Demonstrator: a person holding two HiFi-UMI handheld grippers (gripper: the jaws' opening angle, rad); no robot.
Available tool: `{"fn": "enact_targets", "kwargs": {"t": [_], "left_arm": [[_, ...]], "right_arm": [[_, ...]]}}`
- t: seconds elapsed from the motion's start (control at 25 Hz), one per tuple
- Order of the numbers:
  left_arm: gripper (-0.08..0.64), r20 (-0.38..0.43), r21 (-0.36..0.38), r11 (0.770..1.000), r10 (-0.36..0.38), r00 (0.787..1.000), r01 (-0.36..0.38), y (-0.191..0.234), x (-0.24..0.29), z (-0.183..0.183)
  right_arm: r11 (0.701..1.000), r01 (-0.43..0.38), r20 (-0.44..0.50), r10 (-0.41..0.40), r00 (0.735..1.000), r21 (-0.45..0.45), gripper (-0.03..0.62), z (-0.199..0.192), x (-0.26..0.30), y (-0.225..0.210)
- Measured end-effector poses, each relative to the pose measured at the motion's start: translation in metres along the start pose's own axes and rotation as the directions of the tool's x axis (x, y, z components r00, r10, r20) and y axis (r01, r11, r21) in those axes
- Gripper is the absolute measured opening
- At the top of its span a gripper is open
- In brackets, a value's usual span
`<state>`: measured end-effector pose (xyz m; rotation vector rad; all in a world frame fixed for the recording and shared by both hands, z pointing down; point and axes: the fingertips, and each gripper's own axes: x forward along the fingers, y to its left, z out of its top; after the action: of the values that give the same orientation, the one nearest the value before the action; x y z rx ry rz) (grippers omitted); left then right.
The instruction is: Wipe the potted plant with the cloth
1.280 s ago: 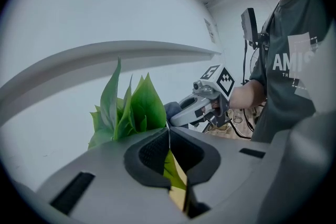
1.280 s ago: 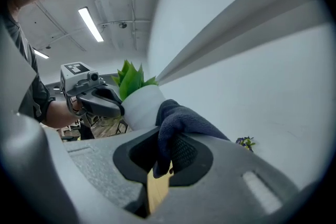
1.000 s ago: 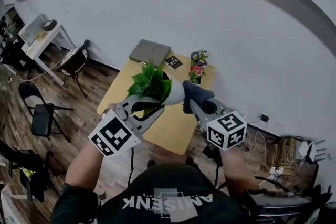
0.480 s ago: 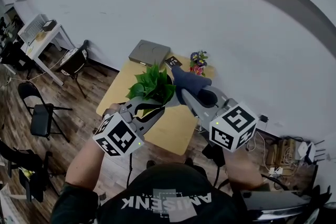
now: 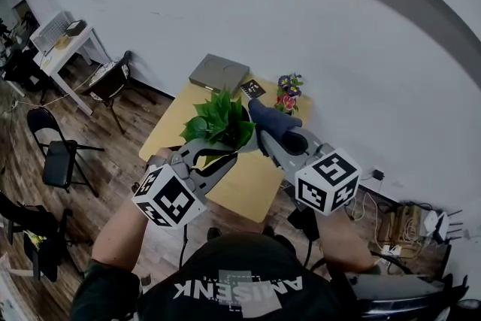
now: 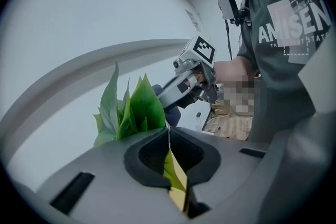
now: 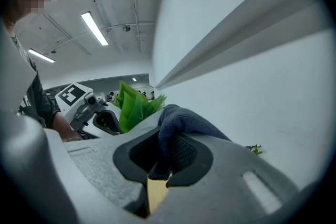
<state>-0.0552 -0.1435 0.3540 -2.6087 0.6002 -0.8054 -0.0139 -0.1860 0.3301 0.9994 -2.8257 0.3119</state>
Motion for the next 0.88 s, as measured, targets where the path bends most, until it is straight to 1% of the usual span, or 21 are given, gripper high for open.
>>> {"fn": "enact_targets", "kwargs": {"t": [0.16,0.36,0.6,0.72,0.88], "left_arm": [[0.008,-0.001,0.015,1.0,0.003,1.0,-0.003,0.001,-0.001,-0.001],[0.008,0.002,0.063,0.998,0.006,1.0,-0.006,-0.003,-0.002,0.001],[0.008,-0.027,0.101,0.994,-0.034,0.999,0.036,-0.008,-0.001,-0.001],[0.008,-0.038,0.139,0.988,-0.069,0.997,0.074,-0.01,-0.002,0.001],[0.008,-0.073,0.197,0.972,-0.113,0.991,0.126,-0.015,0.0,-0.002]], "right_arm": [[0.999,0.018,-0.031,-0.016,0.999,0.048,0.028,-0.02,0.002,-0.013],[0.994,0.042,-0.063,-0.035,0.997,0.099,0.028,-0.043,-0.001,-0.028],[0.989,0.087,-0.13,-0.071,0.989,0.12,0.028,-0.07,-0.008,-0.045],[0.988,0.103,-0.122,-0.089,0.989,0.112,0.028,-0.064,-0.017,-0.055],[0.995,0.071,-0.055,-0.067,0.996,0.073,0.028,-0.026,-0.025,-0.049]]}}
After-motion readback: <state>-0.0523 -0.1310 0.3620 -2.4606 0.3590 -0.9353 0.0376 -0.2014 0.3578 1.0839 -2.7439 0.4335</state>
